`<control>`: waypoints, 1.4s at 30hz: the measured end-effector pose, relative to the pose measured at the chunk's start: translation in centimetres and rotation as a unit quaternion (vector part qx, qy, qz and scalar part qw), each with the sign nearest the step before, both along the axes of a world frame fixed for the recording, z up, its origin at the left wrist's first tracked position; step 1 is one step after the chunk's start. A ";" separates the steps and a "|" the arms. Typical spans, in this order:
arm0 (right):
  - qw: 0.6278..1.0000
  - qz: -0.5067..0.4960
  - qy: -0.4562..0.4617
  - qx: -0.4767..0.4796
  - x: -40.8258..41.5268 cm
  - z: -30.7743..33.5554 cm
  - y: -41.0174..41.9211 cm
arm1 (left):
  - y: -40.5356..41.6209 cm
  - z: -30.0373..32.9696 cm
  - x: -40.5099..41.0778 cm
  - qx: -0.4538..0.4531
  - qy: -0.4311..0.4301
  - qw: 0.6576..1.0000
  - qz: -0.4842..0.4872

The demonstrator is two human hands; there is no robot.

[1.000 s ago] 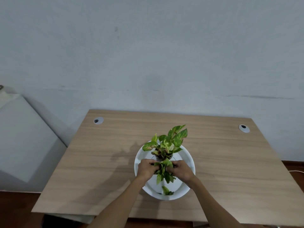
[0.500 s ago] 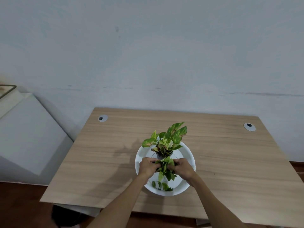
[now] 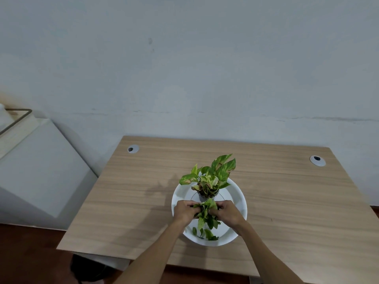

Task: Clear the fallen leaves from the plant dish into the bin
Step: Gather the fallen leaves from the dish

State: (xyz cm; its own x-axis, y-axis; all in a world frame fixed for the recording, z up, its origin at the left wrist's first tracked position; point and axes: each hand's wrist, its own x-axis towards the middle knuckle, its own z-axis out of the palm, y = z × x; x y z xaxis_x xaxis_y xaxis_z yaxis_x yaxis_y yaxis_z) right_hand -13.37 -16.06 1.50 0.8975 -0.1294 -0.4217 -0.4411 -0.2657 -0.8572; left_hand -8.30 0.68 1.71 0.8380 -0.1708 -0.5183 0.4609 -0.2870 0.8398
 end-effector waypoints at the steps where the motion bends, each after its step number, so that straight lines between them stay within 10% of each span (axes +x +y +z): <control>1: 1.000 0.000 0.002 0.003 0.0 0.0 0.1 | 0.1 0.0 -0.1 0.000 0.001 1.000 0.002; 21: 0.999 0.044 0.004 0.006 5.1 2.0 10.3 | 10.2 1.0 3.8 -0.015 -0.008 0.999 0.040; 42: 0.980 0.189 0.054 -0.017 16.5 1.2 39.3 | 39.8 -1.3 10.9 0.006 0.009 0.986 0.169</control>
